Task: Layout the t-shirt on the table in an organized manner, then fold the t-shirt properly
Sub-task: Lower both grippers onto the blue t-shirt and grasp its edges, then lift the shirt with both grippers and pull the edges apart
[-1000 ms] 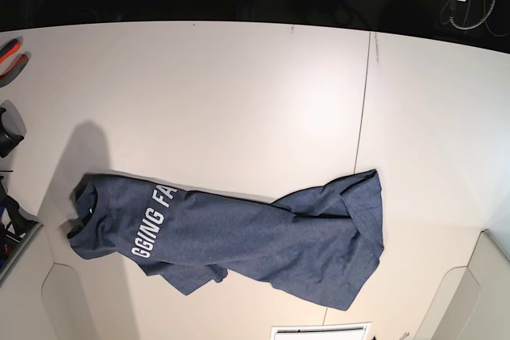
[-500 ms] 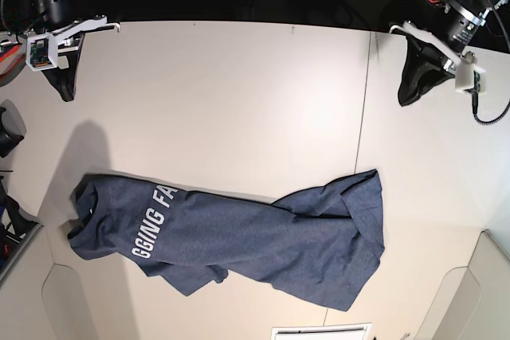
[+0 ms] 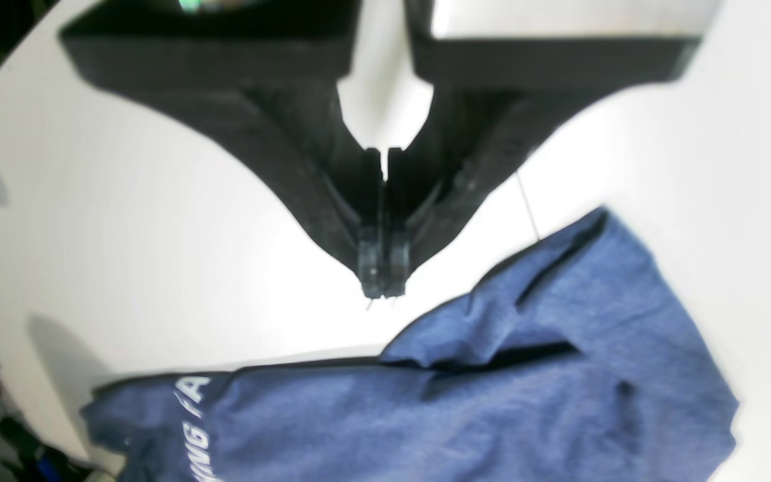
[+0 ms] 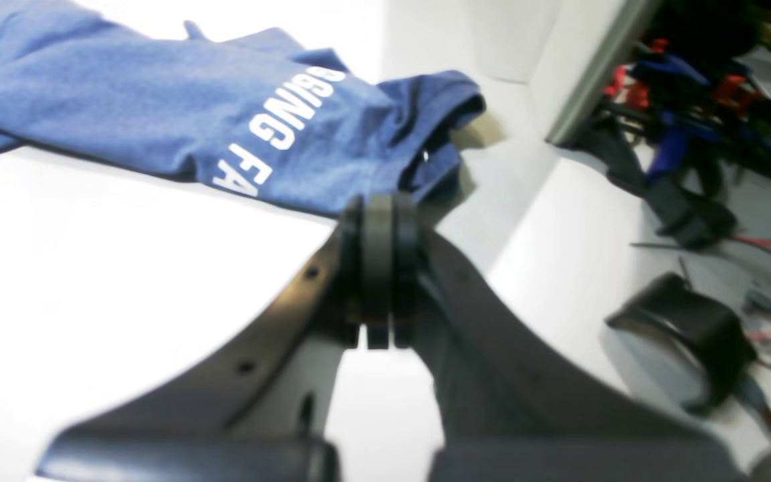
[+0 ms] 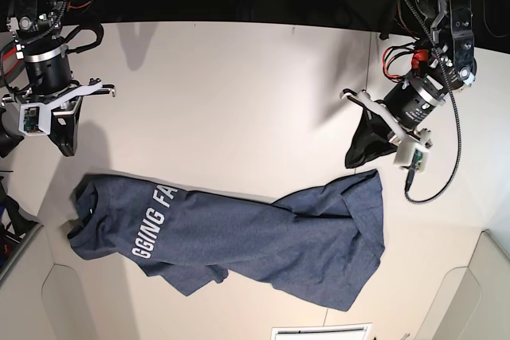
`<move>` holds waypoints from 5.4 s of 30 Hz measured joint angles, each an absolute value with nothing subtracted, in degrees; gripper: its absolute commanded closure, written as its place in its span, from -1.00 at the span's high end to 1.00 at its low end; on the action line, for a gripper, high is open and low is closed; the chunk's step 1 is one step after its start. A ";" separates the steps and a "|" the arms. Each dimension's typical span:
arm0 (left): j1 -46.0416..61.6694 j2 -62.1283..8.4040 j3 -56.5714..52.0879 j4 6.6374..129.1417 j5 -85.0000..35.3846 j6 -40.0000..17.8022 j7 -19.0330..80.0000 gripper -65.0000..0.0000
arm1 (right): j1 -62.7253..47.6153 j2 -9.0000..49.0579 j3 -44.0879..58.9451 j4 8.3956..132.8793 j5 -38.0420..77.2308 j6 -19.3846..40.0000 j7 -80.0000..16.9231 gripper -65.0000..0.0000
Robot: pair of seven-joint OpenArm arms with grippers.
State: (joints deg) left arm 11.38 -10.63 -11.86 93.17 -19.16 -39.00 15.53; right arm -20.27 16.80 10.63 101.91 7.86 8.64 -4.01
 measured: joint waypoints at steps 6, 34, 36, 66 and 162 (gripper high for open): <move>1.87 -10.63 -8.23 83.18 -15.97 -37.98 13.61 -0.62 | -13.45 16.80 9.06 91.74 7.51 13.06 -4.21 -0.27; -19.64 -11.27 -7.07 48.47 -11.09 -29.36 7.46 -0.16 | 23.49 6.63 -9.72 57.30 -4.23 12.73 -4.10 -0.21; -19.97 -11.29 -7.03 46.52 -10.94 -28.47 7.44 -0.16 | 24.47 5.74 -9.74 53.04 -4.19 12.82 -4.16 -0.21; -20.16 -16.86 -12.73 43.48 -22.28 -18.39 6.96 -1.00 | 23.57 6.81 -9.72 44.97 -8.01 6.81 -1.45 -0.21; -26.59 -14.50 2.55 43.99 -10.33 -22.55 1.58 -0.54 | 22.96 3.79 -9.65 53.08 -2.37 6.98 -2.22 -0.34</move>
